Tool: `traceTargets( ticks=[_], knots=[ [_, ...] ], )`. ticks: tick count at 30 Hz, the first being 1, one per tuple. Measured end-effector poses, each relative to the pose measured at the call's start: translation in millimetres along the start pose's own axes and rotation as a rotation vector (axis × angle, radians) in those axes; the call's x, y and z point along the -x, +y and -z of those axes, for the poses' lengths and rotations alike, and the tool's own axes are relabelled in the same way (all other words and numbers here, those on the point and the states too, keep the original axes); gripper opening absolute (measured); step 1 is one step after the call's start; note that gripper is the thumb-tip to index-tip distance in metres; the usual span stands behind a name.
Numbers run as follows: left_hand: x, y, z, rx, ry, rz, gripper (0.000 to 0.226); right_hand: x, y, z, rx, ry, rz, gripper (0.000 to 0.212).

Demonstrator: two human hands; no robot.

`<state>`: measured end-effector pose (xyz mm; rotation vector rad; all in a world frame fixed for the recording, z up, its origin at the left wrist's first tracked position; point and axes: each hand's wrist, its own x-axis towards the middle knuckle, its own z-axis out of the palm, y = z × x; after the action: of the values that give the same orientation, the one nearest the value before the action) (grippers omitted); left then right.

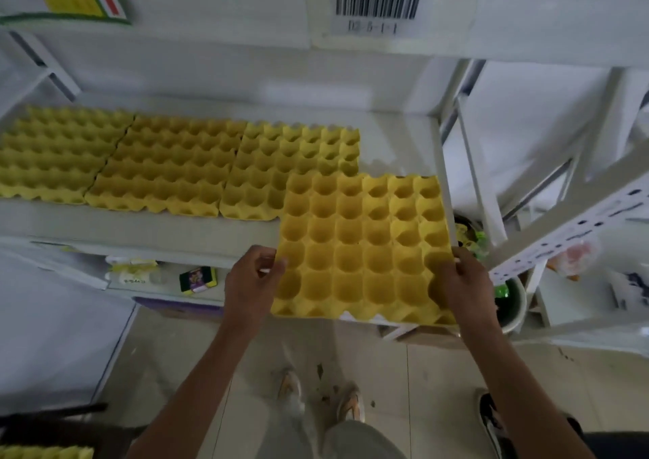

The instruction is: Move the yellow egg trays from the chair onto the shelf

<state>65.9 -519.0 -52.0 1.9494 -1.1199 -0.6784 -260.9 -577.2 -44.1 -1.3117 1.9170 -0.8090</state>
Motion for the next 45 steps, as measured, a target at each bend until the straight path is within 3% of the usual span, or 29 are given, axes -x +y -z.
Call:
traceTargets(
  ticks=[5, 11, 19, 24, 30, 37, 45],
  knots=[
    [9.8, -11.8, 14.7, 0.037, 0.0, -0.017, 0.007, 17.1, 1.5, -12.0, -0.131, 0.052, -0.009, 0.019],
    [43.2, -47.2, 26.3, 0.039, -0.11, 0.071, 0.011, 57.5, 19.7, -18.1, -0.212, -0.004, -0.044, 0.02],
    [33.4, -30.3, 32.0, 0.113, -0.119, 0.053, 0.008, 69.1, 13.3, -13.5, -0.337, 0.028, -0.107, 0.019],
    [47.6, -58.3, 63.5, 0.023, -0.087, 0.118, 0.015, 89.1, 10.0, -35.6, -0.312, -0.049, -0.09, 0.019],
    [53.3, -92.9, 93.8, -0.123, -0.025, 0.202, 0.024, 108.5, 5.3, -83.0, -0.318, -0.189, -0.195, 0.017],
    [42.4, -101.9, 108.1, -0.158, -0.013, 0.212, 0.028, 129.1, -5.9, -103.8, -0.37, -0.191, -0.265, 0.025],
    [6.6, -107.5, 112.0, -0.013, -0.022, 0.203, 0.012, 118.8, -19.5, -123.8, -0.38, -0.114, -0.311, 0.027]
  ],
)
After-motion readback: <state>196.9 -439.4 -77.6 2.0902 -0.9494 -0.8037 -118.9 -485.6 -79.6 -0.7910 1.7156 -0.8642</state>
